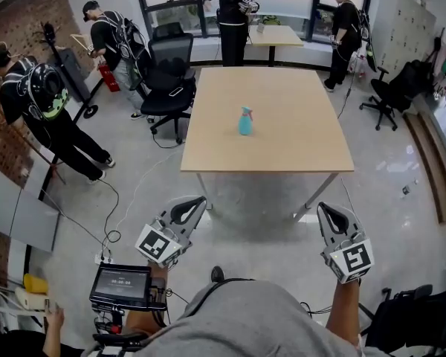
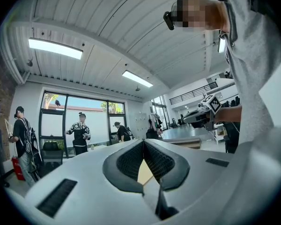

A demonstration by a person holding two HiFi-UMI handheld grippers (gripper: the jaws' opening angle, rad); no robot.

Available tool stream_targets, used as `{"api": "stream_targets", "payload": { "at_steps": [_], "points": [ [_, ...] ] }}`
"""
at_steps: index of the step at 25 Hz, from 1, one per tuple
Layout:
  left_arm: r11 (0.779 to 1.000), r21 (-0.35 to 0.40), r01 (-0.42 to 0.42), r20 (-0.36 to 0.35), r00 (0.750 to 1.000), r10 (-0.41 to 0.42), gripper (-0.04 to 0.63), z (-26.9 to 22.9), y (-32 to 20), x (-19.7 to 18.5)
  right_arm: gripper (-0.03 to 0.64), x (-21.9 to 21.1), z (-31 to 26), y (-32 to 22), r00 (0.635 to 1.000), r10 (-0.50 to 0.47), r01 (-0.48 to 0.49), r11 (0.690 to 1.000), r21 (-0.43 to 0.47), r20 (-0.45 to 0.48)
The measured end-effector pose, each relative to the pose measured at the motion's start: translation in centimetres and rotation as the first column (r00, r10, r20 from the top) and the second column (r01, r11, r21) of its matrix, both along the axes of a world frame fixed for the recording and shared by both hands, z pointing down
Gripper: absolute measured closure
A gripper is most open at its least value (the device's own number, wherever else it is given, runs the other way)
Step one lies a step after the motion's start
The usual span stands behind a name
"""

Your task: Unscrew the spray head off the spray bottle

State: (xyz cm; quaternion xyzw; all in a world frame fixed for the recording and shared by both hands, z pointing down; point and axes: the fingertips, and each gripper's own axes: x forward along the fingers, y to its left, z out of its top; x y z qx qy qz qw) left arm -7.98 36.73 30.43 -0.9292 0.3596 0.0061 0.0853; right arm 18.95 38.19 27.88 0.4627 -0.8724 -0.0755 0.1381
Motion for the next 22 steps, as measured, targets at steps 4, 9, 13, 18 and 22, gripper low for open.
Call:
{"api": "stream_targets", "payload": {
  "at_steps": [4, 9, 13, 18, 22],
  "points": [
    [1.0, -0.001, -0.001, -0.002, 1.0, 0.001, 0.591, 0.0, -0.2, 0.4, 0.612, 0.7, 0.0, 0.1, 1.0, 0.003, -0.003, 1.0, 0.0, 0.03],
    [1.0, -0.023, 0.018, 0.047, 0.999, -0.017, 0.591, -0.6, 0.7, 3.7, 0.612, 3.6, -0.8, 1.5, 0.995, -0.018, 0.013, 0.999, 0.047, 0.101],
    [1.0, -0.016, 0.004, 0.065, 0.998, -0.003, 0.591, -0.2, 0.3, 5.3, 0.612, 4.5, 0.7, 1.3, 0.995, -0.026, 0.025, 1.0, 0.01, 0.1],
    [1.0, -0.002, -0.017, 0.064, 0.998, 0.017, 0.591, 0.1, -0.5, 6.3, 0.612, 4.6, 1.6, 0.5, 0.995, -0.047, 0.048, 0.999, -0.007, 0.09],
    [1.0, -0.009, -0.017, 0.059, 0.998, 0.018, 0.591, 0.3, -2.7, 6.4, 0.612, 4.4, 2.2, -1.9, 0.995, -0.047, 0.05, 0.998, -0.034, 0.087]
  ]
}}
